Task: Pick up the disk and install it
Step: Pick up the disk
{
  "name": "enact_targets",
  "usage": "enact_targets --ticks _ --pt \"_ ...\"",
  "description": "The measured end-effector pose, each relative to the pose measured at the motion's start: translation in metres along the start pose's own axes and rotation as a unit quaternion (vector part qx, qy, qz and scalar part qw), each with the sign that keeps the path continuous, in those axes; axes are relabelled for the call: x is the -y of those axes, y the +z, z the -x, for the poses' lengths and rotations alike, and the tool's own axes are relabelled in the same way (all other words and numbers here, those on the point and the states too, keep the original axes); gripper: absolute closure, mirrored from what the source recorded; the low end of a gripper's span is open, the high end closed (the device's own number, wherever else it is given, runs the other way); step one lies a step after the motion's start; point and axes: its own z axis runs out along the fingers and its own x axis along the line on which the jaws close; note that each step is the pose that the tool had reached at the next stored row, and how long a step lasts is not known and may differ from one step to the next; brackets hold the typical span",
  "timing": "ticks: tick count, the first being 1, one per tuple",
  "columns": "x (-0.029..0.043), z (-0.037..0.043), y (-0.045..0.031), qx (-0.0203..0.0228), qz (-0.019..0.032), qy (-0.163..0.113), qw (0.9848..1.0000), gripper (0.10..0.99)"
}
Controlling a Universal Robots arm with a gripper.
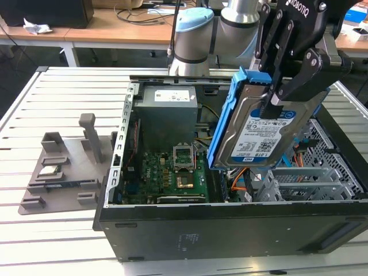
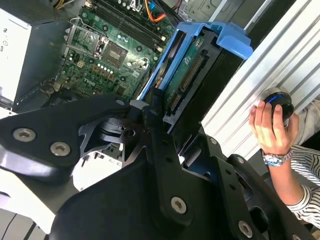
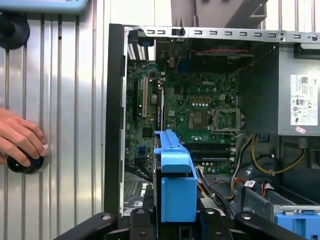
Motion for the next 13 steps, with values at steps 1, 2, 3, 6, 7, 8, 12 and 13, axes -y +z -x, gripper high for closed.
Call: enact_targets --ticks 1,2,3,6,7,8,12,13 --pt "0.0008 0.0 0.0012 -0.0001 0.0 0.0 1.0 0.722" --pt "0.0014 0.0 0.0022 -0.0001 0.0 0.0 1.0 0.722" --pt "0.002 0.0 0.0034 -0.0001 0.0 0.0 1.0 0.722" --pt "0.0079 0.0 0.009 -0.0001 0.0 0.0 1.0 0.722" --pt "0.0126 0.0 0.01 -0.0002 0.0 0.0 1.0 0.722" --pt "0.0157 -0.0001 0.0103 -0.0004 0.0001 0.0 1.0 0.722" --pt "0.0326 0.0 0.0113 -0.0011 0.0001 0.0 1.0 0.722" --pt "0.0354 0.0 0.0113 -0.0013 0.0002 0.0 1.0 0.722"
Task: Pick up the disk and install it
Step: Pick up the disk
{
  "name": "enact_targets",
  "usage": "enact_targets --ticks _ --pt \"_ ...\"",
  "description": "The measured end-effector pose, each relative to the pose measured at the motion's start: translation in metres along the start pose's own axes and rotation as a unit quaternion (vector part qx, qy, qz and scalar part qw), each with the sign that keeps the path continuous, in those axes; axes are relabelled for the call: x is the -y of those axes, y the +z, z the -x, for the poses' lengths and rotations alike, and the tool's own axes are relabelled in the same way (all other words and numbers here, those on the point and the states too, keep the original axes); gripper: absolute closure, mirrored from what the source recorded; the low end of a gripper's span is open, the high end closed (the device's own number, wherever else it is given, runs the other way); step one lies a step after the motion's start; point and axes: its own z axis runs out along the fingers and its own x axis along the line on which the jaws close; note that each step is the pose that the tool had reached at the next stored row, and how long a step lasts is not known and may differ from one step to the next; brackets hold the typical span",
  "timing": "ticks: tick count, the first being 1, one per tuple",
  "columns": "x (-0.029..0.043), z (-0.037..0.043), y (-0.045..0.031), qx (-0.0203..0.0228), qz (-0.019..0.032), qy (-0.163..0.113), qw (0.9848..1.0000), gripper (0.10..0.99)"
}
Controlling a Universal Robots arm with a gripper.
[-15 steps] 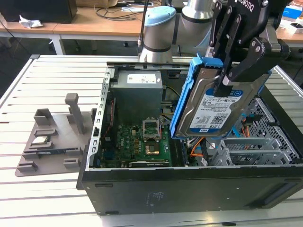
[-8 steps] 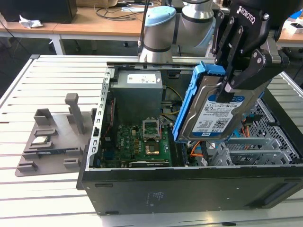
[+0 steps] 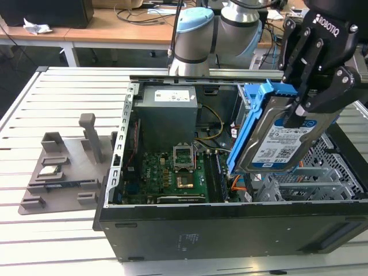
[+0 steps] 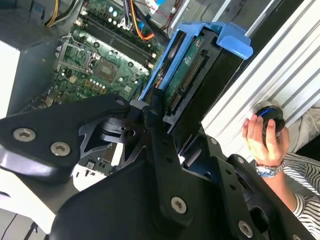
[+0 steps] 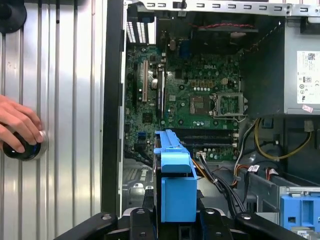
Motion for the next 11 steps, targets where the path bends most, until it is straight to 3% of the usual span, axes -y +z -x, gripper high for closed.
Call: enact_targets --ticks 11 --pt "0.0414 0.0 0.0006 -0.0028 0.0003 0.0 1.0 0.722"
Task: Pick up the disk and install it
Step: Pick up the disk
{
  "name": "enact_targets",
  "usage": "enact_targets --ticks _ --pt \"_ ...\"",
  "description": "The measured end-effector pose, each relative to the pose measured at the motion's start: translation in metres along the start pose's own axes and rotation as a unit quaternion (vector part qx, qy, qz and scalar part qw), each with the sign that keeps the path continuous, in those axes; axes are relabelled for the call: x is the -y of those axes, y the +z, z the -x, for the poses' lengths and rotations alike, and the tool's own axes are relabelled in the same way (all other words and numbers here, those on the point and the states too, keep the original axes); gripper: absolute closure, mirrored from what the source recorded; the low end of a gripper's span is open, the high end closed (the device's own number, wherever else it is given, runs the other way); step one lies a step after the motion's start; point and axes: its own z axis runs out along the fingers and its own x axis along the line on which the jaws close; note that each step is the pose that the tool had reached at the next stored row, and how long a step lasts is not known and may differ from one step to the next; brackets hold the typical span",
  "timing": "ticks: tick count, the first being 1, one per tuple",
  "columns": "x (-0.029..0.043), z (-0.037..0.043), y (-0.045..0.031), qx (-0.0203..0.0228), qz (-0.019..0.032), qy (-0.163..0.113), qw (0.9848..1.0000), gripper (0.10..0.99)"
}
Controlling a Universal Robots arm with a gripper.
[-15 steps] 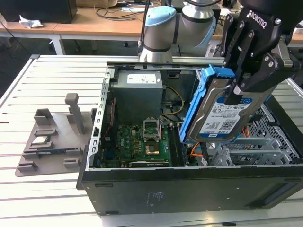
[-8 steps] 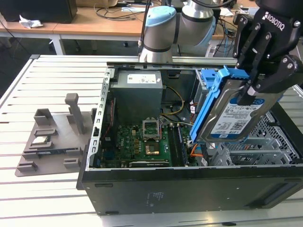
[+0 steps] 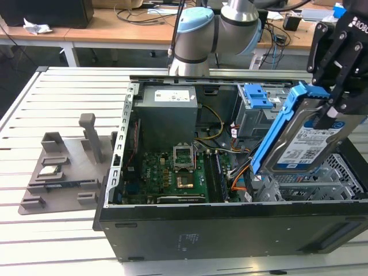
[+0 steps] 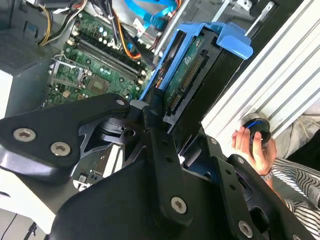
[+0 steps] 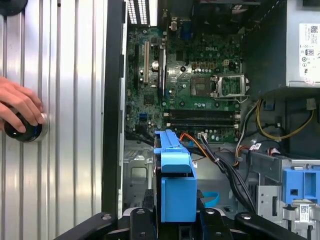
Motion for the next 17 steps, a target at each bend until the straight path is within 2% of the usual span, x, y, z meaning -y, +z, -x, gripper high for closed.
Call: enact_targets --ticks 4,8,17 --pt "0.0159 0.0 0.0003 -0.001 0.0002 0.0 1.0 0.722" --pt "0.0285 0.0 0.0002 -0.0018 0.0004 0.0 1.0 0.722" --pt "0.0305 0.0 0.0001 -0.002 0.0004 0.0 1.0 0.722"
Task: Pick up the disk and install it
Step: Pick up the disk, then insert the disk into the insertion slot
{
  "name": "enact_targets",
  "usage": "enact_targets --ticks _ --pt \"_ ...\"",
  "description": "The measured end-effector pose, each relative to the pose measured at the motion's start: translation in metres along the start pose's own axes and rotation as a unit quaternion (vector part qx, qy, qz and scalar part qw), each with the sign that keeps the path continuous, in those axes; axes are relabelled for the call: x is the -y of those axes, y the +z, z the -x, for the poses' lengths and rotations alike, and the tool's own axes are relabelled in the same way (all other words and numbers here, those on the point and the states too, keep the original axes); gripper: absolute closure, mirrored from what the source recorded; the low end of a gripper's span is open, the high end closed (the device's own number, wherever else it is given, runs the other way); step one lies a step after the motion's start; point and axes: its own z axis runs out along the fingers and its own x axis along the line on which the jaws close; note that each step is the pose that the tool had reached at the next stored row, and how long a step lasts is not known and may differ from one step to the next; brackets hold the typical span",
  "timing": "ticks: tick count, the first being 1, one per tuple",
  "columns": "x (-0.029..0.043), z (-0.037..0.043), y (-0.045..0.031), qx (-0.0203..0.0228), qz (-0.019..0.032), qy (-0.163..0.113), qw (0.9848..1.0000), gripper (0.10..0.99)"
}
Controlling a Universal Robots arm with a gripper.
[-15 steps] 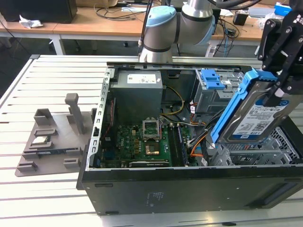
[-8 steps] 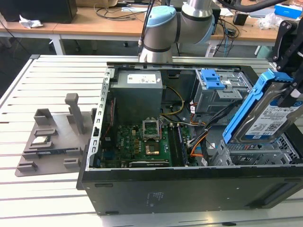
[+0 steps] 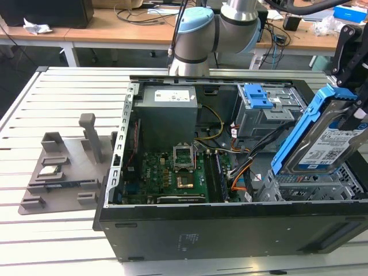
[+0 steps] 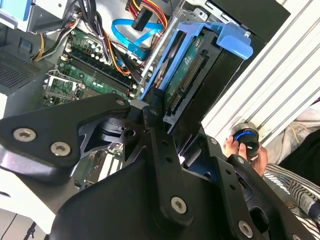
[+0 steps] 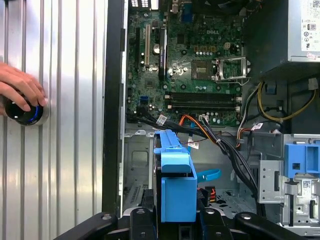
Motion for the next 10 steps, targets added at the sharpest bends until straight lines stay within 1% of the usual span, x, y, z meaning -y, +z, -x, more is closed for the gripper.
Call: enact_targets --ticks 4,7,8,10 --pt "0.0009 0.0 0.0003 0.0 0.0 0.001 1.0 0.722" --pt "0.0041 0.0 0.0026 0.0001 0.0 0.003 1.0 0.722" --pt "0.0053 0.0 0.0044 0.0001 0.0 0.004 1.0 0.722" --pt "0.0055 0.0001 0.0065 0.0002 0.0 0.007 1.0 0.722"
